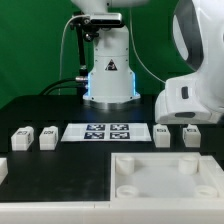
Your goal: Assemble one leg
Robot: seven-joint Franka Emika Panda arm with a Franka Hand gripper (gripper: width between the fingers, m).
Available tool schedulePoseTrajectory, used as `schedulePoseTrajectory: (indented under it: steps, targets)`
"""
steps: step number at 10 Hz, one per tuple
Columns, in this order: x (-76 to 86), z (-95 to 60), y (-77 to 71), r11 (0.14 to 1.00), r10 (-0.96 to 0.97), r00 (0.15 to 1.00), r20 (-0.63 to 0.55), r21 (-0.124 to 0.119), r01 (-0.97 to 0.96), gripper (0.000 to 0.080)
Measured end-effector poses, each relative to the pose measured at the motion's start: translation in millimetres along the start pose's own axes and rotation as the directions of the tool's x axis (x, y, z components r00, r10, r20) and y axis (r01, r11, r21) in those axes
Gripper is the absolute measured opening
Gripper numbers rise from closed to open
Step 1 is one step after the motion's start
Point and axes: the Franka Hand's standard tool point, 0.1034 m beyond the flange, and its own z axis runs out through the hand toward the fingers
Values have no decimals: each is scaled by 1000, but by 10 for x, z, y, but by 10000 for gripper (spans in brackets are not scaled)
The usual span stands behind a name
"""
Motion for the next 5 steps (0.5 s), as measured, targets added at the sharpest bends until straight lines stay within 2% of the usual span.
schedulePoseTrajectory:
  steps: [3, 5]
  targets:
    - [-14, 373, 25, 1000, 7, 1000, -5, -10, -7, 649]
    - [-21, 498, 8, 1000, 8, 1000, 6, -19, -8, 649]
